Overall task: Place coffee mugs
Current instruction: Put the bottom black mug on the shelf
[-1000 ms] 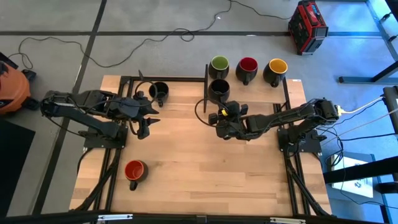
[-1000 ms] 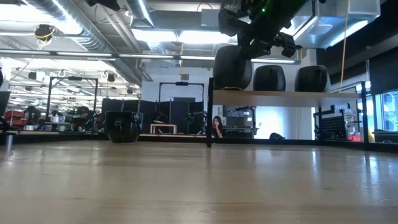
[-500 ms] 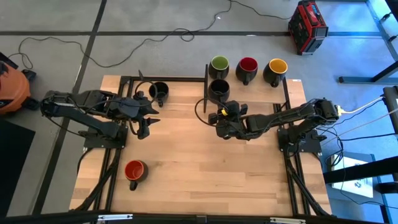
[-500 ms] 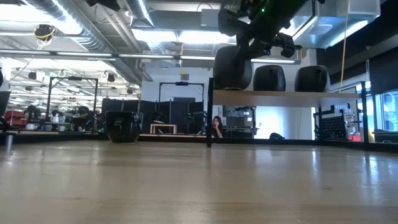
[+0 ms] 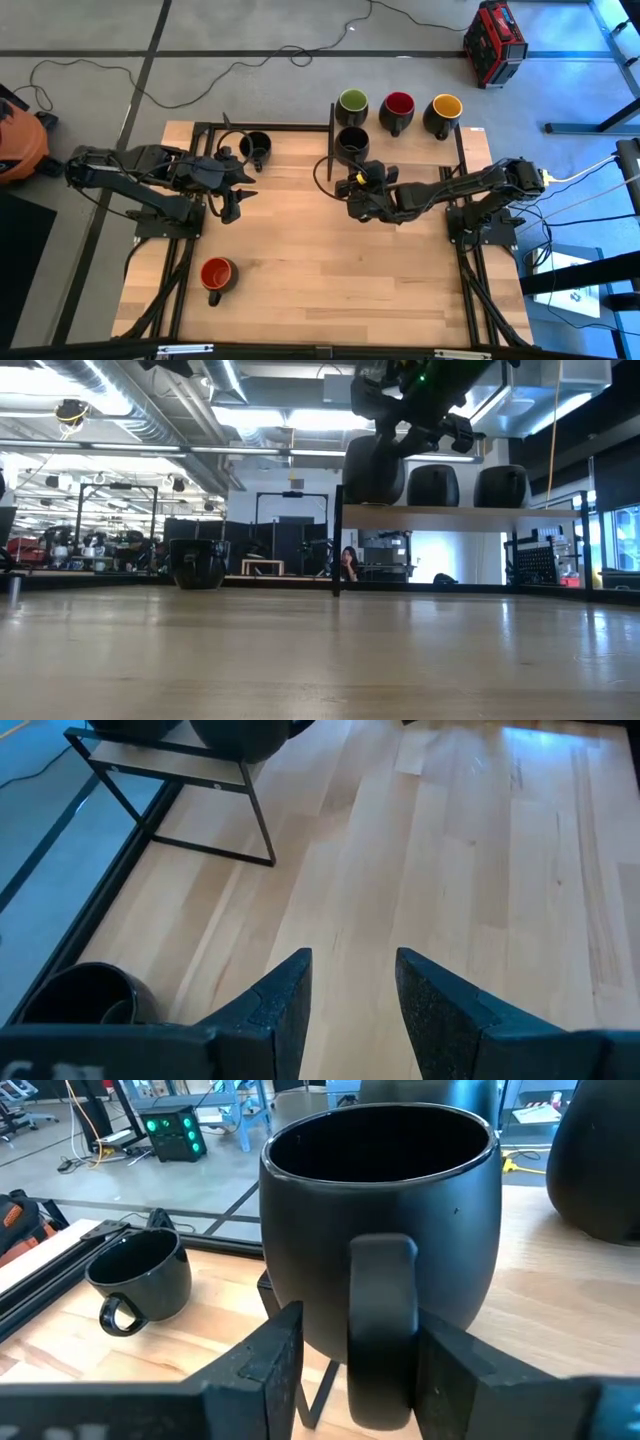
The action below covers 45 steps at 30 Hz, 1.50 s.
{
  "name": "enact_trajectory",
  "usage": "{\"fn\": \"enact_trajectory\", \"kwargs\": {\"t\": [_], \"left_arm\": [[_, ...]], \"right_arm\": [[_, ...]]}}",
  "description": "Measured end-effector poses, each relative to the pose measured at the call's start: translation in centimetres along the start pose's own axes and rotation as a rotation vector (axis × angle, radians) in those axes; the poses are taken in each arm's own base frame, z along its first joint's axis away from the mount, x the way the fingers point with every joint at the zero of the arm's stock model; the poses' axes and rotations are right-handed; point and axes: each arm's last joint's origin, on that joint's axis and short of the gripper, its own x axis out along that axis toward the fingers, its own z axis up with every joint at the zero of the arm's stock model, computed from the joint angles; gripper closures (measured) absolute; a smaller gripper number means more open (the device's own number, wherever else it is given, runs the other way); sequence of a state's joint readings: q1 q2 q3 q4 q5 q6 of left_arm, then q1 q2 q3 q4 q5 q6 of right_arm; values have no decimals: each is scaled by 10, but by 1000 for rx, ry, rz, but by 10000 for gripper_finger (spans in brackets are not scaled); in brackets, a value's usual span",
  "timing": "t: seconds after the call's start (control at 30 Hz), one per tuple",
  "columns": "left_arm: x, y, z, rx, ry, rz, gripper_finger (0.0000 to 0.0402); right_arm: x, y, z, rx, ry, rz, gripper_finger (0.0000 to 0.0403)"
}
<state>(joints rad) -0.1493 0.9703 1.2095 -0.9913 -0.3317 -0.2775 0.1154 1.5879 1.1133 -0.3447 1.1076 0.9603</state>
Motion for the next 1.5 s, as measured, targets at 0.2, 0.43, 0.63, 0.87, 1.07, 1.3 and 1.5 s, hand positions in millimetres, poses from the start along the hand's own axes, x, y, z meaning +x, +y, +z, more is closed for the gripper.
{"fn": "enact_trajectory", "kwargs": {"t": [0.2, 0.43, 0.63, 0.87, 1.07, 1.3, 1.5], "left_arm": [[0, 0, 0, 0, 0, 0, 260], [0, 0, 0, 0, 0, 0, 260], [0, 0, 0, 0, 0, 0, 260], [0, 0, 0, 0, 0, 0, 260], [0, 0, 0, 0, 0, 0, 261], [0, 0, 0, 0, 0, 0, 261], [0, 0, 0, 0, 0, 0, 261]], "right_arm": [[2, -1, 1, -16, 0, -7, 254], [4, -1, 2, -15, -5, -12, 253], [5, -2, 3, -13, -10, -19, 253], [9, -3, 4, -11, -4, -26, 253], [9, -3, 5, -9, -7, -27, 253], [9, -3, 4, -10, -6, -26, 253], [5, -5, 10, -4, -10, -20, 253]]}}
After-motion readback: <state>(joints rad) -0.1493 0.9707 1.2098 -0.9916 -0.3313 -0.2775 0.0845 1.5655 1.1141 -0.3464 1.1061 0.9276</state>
